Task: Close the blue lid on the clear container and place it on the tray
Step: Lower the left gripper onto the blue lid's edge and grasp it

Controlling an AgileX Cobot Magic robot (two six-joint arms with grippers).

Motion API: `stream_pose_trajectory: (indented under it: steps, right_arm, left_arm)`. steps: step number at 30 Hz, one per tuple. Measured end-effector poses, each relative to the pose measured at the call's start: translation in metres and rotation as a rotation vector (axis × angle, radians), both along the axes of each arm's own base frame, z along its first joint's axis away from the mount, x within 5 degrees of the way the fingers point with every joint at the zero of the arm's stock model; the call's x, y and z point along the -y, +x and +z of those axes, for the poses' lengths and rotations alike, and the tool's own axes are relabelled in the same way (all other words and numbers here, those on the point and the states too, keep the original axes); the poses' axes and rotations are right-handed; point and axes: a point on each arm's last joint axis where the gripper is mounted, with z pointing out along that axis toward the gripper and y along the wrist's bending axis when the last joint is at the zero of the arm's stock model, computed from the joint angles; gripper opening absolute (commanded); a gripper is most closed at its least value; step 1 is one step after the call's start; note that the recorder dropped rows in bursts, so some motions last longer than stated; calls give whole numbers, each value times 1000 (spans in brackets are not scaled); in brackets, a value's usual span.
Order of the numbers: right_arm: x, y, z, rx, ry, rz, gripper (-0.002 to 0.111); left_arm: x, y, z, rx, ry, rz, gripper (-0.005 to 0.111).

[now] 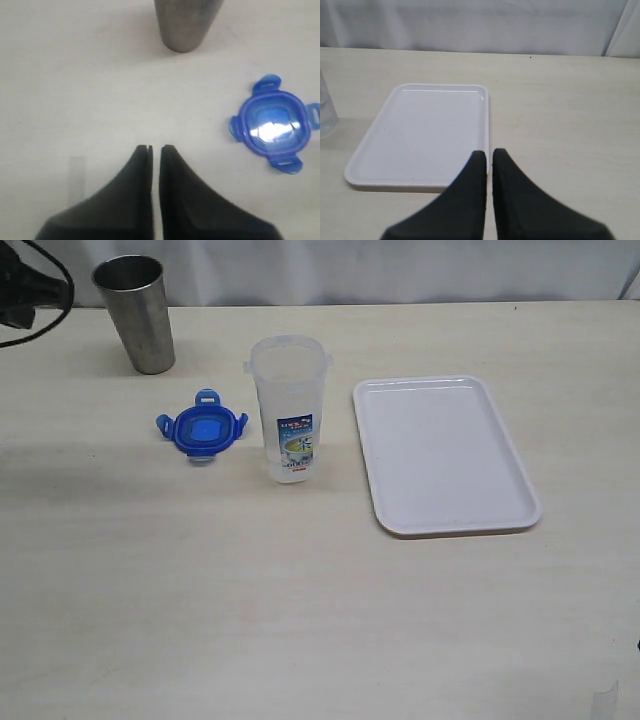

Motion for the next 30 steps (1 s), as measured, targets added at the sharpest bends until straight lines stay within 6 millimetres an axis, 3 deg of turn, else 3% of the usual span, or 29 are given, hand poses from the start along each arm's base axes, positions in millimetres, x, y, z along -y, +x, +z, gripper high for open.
stream_pose_trajectory:
  steps: [4,8,12,15,18,21,27,30]
  right_arm:
    - [0,0,0,0,0,0,4]
    - [0,0,0,0,0,0,4]
    - [0,0,0,0,0,0,4]
    - [0,0,0,0,0,0,4]
    - [0,0,0,0,0,0,4]
    - [0,0,0,0,0,0,4]
    - [0,0,0,0,0,0,4]
    - [0,0,0,0,0,0,4]
  left_arm:
    - [14,4,-23,-112,-129,-84,37]
    - [33,9,-55,-238,-239,-173,37]
    - [54,12,-87,-312,-217,-250,39]
    - [73,13,-107,-326,-172,-305,46]
    - [91,19,-121,-262,-146,-319,46]
    - [89,27,-119,-183,-131,-243,46]
    - [67,35,-122,-160,-70,-134,46]
    - [65,39,-135,-173,-80,-111,46]
